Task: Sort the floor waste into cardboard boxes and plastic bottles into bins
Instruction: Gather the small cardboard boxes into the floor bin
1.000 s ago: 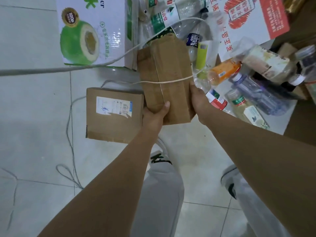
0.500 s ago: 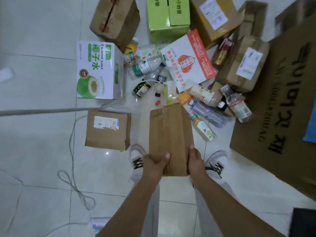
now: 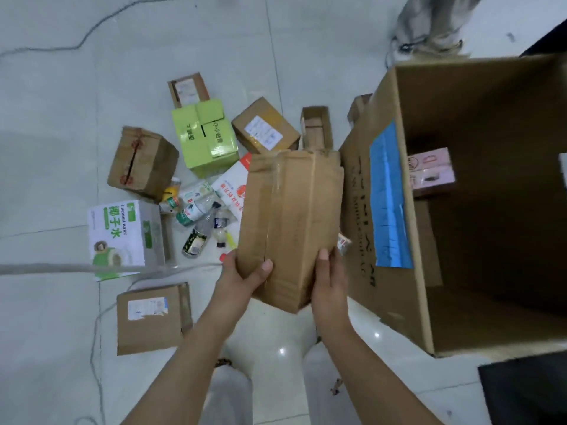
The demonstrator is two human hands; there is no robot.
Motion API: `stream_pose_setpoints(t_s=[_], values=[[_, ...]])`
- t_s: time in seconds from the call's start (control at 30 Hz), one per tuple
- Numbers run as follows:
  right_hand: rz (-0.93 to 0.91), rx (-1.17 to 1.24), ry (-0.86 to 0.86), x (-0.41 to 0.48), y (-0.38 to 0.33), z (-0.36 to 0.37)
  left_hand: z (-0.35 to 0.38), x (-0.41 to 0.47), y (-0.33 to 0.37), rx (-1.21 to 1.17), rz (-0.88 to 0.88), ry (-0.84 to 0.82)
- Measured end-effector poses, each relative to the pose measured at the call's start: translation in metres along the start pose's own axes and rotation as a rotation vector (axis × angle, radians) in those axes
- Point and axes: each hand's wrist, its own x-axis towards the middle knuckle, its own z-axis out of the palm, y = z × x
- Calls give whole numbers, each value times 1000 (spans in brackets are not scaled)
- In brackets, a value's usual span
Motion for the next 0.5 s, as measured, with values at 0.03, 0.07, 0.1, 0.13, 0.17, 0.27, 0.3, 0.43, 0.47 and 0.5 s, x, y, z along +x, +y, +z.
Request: stream_pose_setpoints(t_s=[0.03,0.07,0.1,0.13,0.17,0.27,0.3,0.43,0.47,0.5], values=[[-39,30,7,1,-19,-6,2,0,21,-22,52,-13],[-70,57,18,-1,-41,-13,5,-1,42,-40,111,-27],[-87,74,34,-1,-63,-23,10,-2,62,-52,170,-47],[-113,86,47,-2,-85,-35,16,-3,83,-59,226,-71],[-143,100,61,-2,-105,-49,24,-5,103,-60,271,-100],[-187,162,145,4,-154,-109,62,-12,157,-76,357,-220],[-182,199,171,9,-165,-133,78,-13,170,-65,376,-264],[-144,227,249,27,-185,-234,157,-21,191,80,438,-383],[-151,186,283,31,-183,-256,179,-24,191,172,480,-378],[-164,136,320,34,-178,-274,203,-29,189,247,519,-368]])
